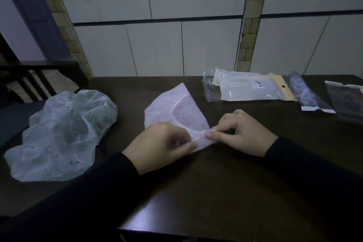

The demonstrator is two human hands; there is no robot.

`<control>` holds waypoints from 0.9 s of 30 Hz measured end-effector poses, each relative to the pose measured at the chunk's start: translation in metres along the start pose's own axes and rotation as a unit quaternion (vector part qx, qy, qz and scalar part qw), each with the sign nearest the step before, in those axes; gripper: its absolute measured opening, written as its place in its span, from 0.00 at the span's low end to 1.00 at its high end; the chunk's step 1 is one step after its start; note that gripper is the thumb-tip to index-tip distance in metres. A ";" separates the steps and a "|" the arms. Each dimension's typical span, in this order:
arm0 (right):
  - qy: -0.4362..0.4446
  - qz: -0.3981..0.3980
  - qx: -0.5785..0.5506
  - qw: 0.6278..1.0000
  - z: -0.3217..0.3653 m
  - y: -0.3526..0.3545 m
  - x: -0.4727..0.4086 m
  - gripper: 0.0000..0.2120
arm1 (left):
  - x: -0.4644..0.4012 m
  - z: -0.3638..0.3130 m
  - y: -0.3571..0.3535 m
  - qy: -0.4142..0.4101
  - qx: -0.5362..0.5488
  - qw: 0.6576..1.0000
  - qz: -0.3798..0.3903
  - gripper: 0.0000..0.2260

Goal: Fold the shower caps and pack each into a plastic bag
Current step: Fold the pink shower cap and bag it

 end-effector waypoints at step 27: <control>0.029 0.008 0.171 0.985 0.012 0.001 0.004 0.25 | -0.005 -0.002 -0.002 -0.103 -0.101 0.989 0.033 0.16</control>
Point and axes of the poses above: each hand's wrist, its own x-axis away from the middle knuckle, its own y-axis out of the back of the hand, z = x × y, the point moved 6 cm from there along -x, towards the middle knuckle, and after that the axes turned 5 degrees about -z, right-handed, at the moved point
